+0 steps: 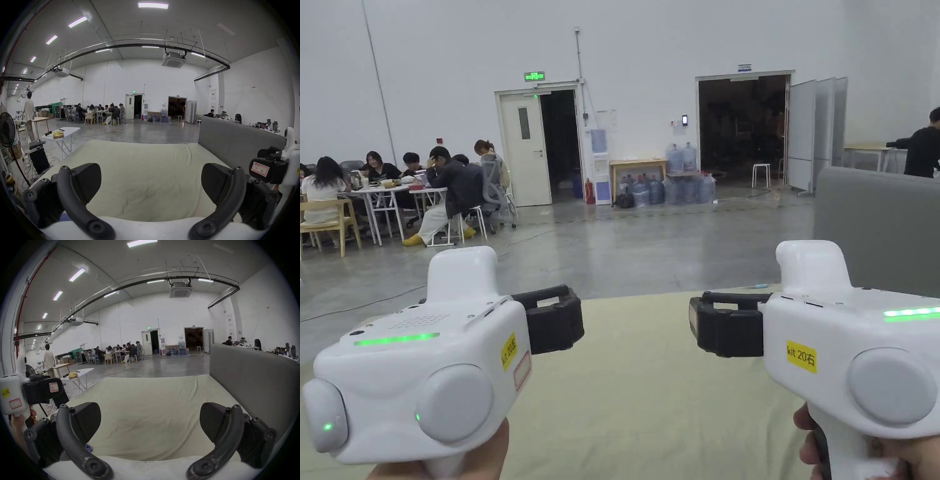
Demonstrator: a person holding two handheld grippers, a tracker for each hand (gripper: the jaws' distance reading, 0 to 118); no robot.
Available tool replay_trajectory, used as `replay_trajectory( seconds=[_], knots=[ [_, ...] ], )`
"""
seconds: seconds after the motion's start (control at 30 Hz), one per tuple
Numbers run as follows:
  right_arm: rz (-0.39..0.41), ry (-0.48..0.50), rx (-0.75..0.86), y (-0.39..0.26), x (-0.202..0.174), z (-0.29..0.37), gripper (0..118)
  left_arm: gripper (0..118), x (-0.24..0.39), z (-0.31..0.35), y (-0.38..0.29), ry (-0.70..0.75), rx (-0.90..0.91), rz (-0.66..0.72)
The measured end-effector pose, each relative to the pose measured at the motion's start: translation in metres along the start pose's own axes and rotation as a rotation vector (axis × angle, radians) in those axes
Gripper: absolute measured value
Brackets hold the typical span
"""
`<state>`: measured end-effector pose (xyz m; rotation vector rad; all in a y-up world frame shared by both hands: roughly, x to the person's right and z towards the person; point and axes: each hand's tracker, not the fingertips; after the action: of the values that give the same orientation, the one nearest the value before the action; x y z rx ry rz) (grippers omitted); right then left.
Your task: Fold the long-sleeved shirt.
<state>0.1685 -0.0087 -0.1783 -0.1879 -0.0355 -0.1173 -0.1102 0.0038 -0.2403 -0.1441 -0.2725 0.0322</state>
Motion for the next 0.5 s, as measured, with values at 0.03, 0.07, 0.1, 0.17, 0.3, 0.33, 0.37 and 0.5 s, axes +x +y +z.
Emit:
replay_trajectory(
  seconds=[0.03,0.07,0.1,0.17,0.3,0.33,0.37,0.5],
  knots=[
    [0.005,-0.005,0.001,-0.0004,-0.0007,0.0002,118,118,0.0001,0.0005,-0.0003,0.000,-0.001,-0.002],
    [0.008,-0.006,0.003,-0.0005,-0.0009,0.0005,118,118,0.0000,0.0011,-0.0007,0.002,0.000,-0.005],
    [0.009,-0.006,0.005,-0.0008,-0.0011,0.0010,118,118,0.0000,0.0014,-0.0009,0.007,0.002,-0.006],
    [0.007,-0.010,0.008,-0.0007,-0.0015,0.0012,118,118,-0.0003,0.0013,-0.0015,0.010,0.001,-0.006],
    [0.014,-0.023,0.014,-0.0016,-0.0030,0.0015,118,118,-0.0019,0.0012,-0.0022,-0.001,-0.008,0.008],
    [0.016,-0.025,0.015,-0.0019,-0.0033,0.0017,118,118,-0.0020,0.0012,-0.0025,-0.002,-0.009,0.009],
    [0.017,-0.025,0.014,-0.0023,-0.0038,0.0019,118,118,-0.0019,0.0013,-0.0027,-0.001,-0.010,0.008],
    [0.013,-0.028,0.012,-0.0030,-0.0040,0.0021,118,118,-0.0011,0.0017,-0.0032,0.007,-0.010,-0.002]
  ],
)
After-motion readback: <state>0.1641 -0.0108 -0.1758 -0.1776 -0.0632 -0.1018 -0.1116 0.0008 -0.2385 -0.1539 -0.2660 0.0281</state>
